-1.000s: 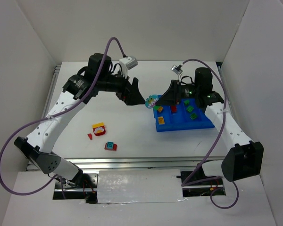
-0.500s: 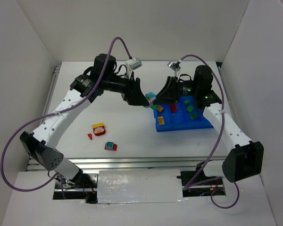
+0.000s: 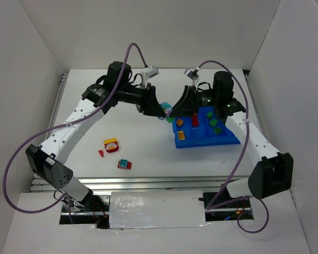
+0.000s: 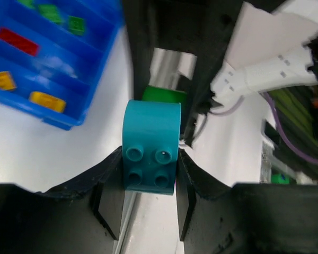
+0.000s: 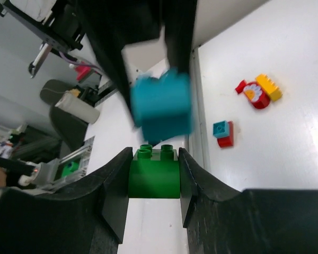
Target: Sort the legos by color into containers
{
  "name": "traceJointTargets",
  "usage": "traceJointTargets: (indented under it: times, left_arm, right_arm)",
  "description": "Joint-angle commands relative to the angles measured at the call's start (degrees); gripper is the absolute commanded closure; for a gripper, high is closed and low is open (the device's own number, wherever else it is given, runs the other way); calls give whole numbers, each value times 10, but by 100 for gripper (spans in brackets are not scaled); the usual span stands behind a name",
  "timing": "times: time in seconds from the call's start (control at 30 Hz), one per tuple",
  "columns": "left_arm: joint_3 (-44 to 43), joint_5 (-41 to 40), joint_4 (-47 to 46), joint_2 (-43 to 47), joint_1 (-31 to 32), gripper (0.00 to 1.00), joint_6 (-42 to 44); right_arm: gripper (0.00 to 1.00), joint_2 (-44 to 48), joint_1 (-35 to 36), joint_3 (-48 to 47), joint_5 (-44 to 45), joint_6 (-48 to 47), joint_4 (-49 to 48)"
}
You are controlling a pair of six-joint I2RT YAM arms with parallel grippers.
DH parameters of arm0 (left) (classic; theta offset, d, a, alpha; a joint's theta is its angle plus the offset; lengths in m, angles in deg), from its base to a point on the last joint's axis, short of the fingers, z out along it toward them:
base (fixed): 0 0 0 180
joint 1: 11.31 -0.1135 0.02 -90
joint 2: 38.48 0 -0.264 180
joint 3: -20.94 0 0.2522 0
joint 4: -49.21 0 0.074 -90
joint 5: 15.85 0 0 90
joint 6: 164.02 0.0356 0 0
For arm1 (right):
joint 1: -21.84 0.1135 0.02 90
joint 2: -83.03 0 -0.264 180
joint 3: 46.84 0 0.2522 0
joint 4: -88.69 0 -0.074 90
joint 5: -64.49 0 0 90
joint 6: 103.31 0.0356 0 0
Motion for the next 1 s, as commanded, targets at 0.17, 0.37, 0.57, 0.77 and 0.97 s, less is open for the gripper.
traceJointTargets:
  times: [0.17, 0.37, 0.57, 0.77, 0.97]
  left_arm:
    - [2, -40, -157, 13, -81, 100, -69]
    - [-32, -203, -106, 5, -86, 100, -70]
    - [-53, -244, -38, -5, -87, 100, -38]
    - [-12, -188, -58, 7, -81, 100, -31]
    - [-9, -156, -55, 9, -66, 100, -10]
  right_arm:
    - [100, -21, 8, -15, 31, -166, 209]
    - [100, -2, -103, 41, 313, -67, 184]
    - [100, -28, -200, -10, 796, 96, 385]
    - [100, -78, -200, -43, 884, 100, 433]
    - [49, -123, -200, -54, 870, 99, 431]
